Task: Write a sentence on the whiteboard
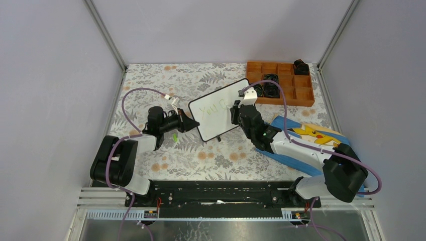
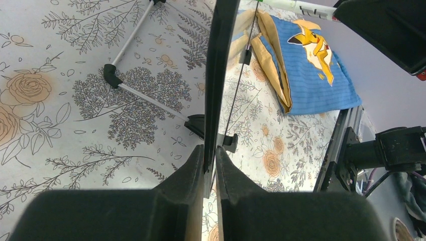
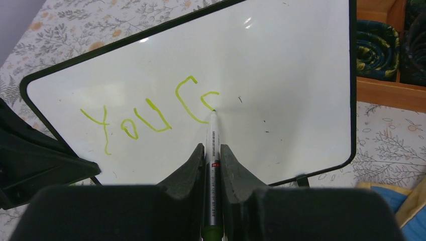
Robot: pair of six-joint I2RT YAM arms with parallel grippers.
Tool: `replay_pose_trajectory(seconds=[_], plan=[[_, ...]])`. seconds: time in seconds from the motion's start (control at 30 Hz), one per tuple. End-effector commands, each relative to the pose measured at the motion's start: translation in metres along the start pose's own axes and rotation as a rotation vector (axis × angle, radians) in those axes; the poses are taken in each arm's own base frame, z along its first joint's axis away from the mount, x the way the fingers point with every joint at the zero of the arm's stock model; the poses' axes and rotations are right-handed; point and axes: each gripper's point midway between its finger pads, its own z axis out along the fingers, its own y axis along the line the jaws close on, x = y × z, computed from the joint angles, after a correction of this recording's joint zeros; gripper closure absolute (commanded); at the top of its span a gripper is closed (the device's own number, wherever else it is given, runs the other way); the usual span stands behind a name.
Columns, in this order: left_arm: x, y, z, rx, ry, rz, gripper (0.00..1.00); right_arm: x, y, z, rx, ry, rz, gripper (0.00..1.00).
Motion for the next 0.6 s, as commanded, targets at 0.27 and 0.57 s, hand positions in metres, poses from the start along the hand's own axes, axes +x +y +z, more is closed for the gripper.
replay_pose_trajectory(seconds=[0.27, 0.57], plan=[[0.009, 0.013, 0.000, -0.068, 0.027, -0.002, 1.00, -0.029, -0.012, 0.002, 0.085, -0.067, 0.022, 1.00], [0.009, 0.013, 0.000, -0.067, 0.029, -0.002, 1.00, -0.041, -0.003, 0.007, 0.060, -0.090, 0.029, 1.00]])
